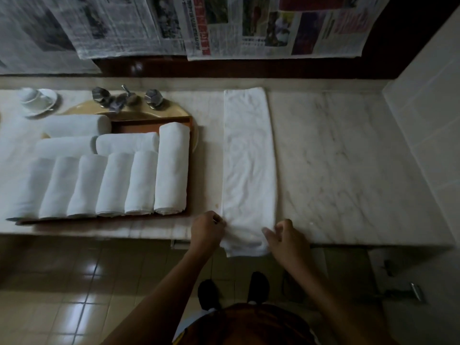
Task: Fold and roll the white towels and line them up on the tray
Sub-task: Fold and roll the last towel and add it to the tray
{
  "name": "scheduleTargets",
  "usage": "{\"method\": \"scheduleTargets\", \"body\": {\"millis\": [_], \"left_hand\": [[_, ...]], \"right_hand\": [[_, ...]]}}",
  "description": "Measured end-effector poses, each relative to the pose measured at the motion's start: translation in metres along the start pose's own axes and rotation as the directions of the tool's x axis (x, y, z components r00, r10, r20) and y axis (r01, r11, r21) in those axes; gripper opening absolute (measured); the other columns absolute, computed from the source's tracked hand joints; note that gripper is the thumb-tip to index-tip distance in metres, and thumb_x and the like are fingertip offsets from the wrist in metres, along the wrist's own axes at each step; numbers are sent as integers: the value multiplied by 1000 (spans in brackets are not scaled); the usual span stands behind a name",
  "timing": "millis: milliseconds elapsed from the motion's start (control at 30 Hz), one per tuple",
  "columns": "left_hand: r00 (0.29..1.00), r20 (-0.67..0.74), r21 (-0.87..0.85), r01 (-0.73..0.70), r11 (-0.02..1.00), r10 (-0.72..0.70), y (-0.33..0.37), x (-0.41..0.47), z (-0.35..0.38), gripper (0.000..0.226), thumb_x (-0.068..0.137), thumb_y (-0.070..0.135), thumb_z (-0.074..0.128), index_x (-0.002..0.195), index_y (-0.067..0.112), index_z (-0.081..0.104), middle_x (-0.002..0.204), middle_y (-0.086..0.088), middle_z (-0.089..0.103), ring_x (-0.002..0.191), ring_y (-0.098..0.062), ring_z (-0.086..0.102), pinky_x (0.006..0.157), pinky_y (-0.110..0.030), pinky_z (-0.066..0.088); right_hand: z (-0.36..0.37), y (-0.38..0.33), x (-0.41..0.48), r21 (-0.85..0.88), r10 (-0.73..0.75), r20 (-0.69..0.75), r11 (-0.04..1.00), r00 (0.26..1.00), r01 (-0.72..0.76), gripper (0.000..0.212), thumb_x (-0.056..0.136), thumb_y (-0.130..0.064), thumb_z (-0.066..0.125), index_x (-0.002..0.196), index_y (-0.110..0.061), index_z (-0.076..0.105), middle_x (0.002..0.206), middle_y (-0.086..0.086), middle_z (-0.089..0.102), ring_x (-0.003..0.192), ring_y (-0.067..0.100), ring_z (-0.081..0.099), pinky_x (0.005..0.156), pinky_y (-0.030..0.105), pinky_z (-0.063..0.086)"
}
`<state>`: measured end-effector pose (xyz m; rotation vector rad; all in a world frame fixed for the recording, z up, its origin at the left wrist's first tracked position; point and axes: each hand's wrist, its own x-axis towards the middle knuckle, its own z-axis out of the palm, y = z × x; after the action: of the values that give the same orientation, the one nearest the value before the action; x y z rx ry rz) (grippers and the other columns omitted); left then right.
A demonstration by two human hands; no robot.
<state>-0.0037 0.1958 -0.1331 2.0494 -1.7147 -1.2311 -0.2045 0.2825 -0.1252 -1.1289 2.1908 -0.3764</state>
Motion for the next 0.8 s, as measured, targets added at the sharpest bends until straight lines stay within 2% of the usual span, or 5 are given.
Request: {"method": "scheduleTargets", "body": {"millis": [233, 467, 633, 733, 800], "left_hand": [[995, 84, 17, -56, 998, 55, 0, 3, -7, 8, 98, 22, 69, 96, 16, 63, 89, -1, 66, 76, -12, 64, 59, -21, 47], [998, 42, 45, -45, 998, 43, -4, 3, -10, 8, 97, 23, 72, 95, 22, 64, 85, 12, 61, 75, -9, 64, 61, -22, 48], [998, 63, -2, -29, 1000, 29, 2, 4, -7, 7, 98, 20, 69, 96, 14, 66, 85, 5, 64, 77, -7, 61, 61, -18, 45], [996, 90, -97, -3, 995, 11, 4, 6, -10, 8, 98, 22, 66, 94, 16, 64, 89, -6, 69, 80, -21, 67, 63, -30, 52], [997, 81, -103, 8, 995, 0, 2, 7, -10, 9, 97, 22, 68, 92, 17, 63, 87, -6, 70, 79, -25, 70, 67, -39, 57]], "right_hand": [[-7, -15, 18, -68, 35, 60, 997, 998, -31, 27, 93, -34, 70, 80, -20, 51, 76, -4, 56, 68, 13, 53, 59, 26, 37], [-7, -8, 21, 94, 59, 14, 994, 998, -60, 27, 91, -41, 74, 95, -20, 56, 85, -9, 61, 79, 14, 57, 69, 26, 40], [-14, -13, 31, 8, 43, 44, 999, 998, -44, 20, 93, -36, 67, 88, -17, 65, 80, -7, 65, 82, 19, 65, 69, 28, 45], [-18, -13, 35, 36, 37, 33, 999, 999, -38, 13, 91, -27, 67, 89, -19, 56, 83, -2, 64, 76, 14, 60, 62, 28, 42], [-18, -12, 36, 51, 34, 15, 998, 999, -35, 18, 90, -22, 71, 94, -21, 54, 87, -3, 65, 80, 16, 62, 67, 29, 46]]}}
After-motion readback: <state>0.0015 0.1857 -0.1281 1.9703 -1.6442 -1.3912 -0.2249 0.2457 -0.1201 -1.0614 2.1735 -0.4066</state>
